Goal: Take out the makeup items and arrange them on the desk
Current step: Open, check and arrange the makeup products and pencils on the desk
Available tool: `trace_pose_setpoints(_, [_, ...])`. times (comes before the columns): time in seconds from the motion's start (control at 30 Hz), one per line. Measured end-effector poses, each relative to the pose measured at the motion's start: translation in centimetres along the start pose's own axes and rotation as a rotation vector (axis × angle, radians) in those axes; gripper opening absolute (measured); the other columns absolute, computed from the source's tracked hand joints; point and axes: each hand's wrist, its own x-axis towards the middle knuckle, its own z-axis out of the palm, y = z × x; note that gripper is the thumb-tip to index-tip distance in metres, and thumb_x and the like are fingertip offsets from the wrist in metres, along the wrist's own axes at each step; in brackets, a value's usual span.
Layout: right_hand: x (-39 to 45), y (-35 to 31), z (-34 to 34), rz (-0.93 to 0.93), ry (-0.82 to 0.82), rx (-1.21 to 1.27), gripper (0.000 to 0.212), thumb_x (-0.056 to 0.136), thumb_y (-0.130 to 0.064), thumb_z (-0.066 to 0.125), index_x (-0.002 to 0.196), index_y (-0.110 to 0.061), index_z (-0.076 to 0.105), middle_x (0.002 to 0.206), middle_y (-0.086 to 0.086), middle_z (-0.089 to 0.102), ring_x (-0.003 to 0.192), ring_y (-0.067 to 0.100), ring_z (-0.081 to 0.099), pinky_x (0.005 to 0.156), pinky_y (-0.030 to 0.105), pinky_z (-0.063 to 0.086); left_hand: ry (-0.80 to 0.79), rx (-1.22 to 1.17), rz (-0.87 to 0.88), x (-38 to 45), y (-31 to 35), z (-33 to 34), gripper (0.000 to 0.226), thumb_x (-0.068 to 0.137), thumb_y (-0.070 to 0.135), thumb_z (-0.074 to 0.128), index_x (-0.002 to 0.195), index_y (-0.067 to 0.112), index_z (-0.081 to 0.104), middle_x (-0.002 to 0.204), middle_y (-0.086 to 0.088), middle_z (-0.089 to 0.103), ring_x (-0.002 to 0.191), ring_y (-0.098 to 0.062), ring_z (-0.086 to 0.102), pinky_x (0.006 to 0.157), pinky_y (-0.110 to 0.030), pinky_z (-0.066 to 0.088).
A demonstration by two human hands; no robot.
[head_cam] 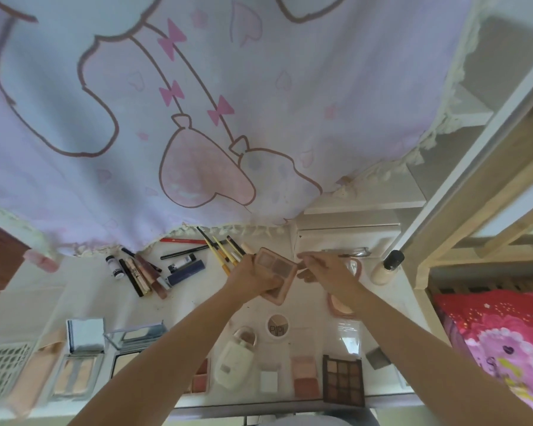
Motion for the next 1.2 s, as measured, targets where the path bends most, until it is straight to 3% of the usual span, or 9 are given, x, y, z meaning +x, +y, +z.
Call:
trace_pose_setpoints(0.13, [-0.6,-0.9,-0.8,0.081,0.079,0.254,0.026,0.089,0.008,0.046,0.110,-0.001,0.058,0.079,0.000,0.058,0.069,0.018,0.060,0.058,0.010,0.052,-0.116,-0.163,0.089,-0.6,1.2,0.5,0.014,0.093,0.006,0.045,0.104,0.013,0.049,0.088,-0.001,0.052,0.075,-0.013,0.049,0.057,-0.018,0.038])
trace_pose_setpoints(0.27, [-1.6,-2.3,-3.1,0.136,0.054,0.511,0.024,0.086,0.013,0.048,0.104,-0.002,0.053,0.073,0.012,0.054,0.051,0.013,0.061,0.049,0.016,0.053,-0.155,-0.358,0.162,-0.8,1.9,0.2,0.031,0.093,0.005,0.048,0.124,0.005,0.046,0.084,0.001,0.056,0.067,-0.012,0.051,0.047,-0.011,0.041])
trace_pose_setpoints(0.4, [-2.0,-3.9,-4.2,0.177,0.001,0.617,0.021,0.086,0.015,0.044,0.080,-0.002,0.054,0.064,0.015,0.057,0.039,0.011,0.059,0.042,0.017,0.049,0.028,-0.508,0.188,-1.3,3.1,0.1,0.037,0.088,0.009,0.058,0.123,0.005,0.045,0.083,0.002,0.057,0.068,-0.011,0.054,0.055,-0.011,0.046])
trace_pose_setpoints(0.5, [-1.9,-4.6,-4.6,0.163,0.064,0.699,0.019,0.085,0.014,0.044,0.075,0.001,0.053,0.050,0.010,0.059,0.039,0.013,0.057,0.039,0.016,0.047,-0.030,-0.567,0.258,-2.0,3.7,-0.4,0.023,0.088,0.004,0.056,0.110,0.009,0.052,0.088,0.006,0.061,0.080,-0.010,0.060,0.072,-0.016,0.050])
trace_pose_setpoints(0.67, [-2.2,-5.8,-5.7,0.087,0.090,0.633,0.018,0.086,0.011,0.045,0.086,0.003,0.061,0.061,0.009,0.062,0.052,0.016,0.056,0.051,0.021,0.046,-0.316,-0.871,0.135,-2.7,4.6,-2.4,0.020,0.095,0.002,0.040,0.081,0.004,0.055,0.069,-0.006,0.065,0.054,-0.010,0.066,0.054,-0.020,0.057])
trace_pose_setpoints(0.8, [-2.2,-7.1,-5.4,0.034,0.038,0.409,0.017,0.086,0.009,0.050,0.092,-0.001,0.061,0.068,0.008,0.057,0.049,0.010,0.054,0.056,0.024,0.043,-0.362,-0.583,0.112,-3.2,5.4,-3.1,0.013,0.091,0.000,0.048,0.094,0.012,0.052,0.079,-0.006,0.061,0.052,-0.006,0.065,0.050,-0.019,0.055])
trace_pose_setpoints(0.9, [-2.0,-7.7,-4.8,0.019,0.082,0.378,0.020,0.088,0.001,0.054,0.106,-0.006,0.054,0.072,0.006,0.057,0.058,0.016,0.054,0.051,0.019,0.047,-0.287,-0.676,0.143,-3.0,5.7,-3.0,0.019,0.090,-0.004,0.049,0.097,0.014,0.054,0.084,-0.008,0.062,0.066,-0.012,0.065,0.054,-0.022,0.057])
trace_pose_setpoints(1.07, [-2.1,-7.7,-4.1,-0.032,0.071,0.305,0.014,0.088,0.004,0.051,0.095,-0.008,0.053,0.073,0.005,0.058,0.046,0.011,0.056,0.045,0.016,0.047,-0.152,-0.828,0.122,-3.1,6.0,-2.3,0.011,0.089,-0.004,0.050,0.090,0.007,0.050,0.087,-0.010,0.060,0.072,-0.019,0.063,0.054,-0.023,0.057])
trace_pose_setpoints(1.2, [-1.6,-7.6,-5.1,-0.013,0.061,0.435,0.023,0.087,0.006,0.051,0.072,-0.009,0.060,0.067,0.009,0.058,0.054,0.023,0.049,0.057,0.029,0.041,-0.267,-0.782,0.105,-3.3,6.1,-3.5,0.017,0.094,0.013,0.046,0.085,0.006,0.058,0.058,-0.002,0.067,0.049,-0.009,0.065,0.048,-0.018,0.055])
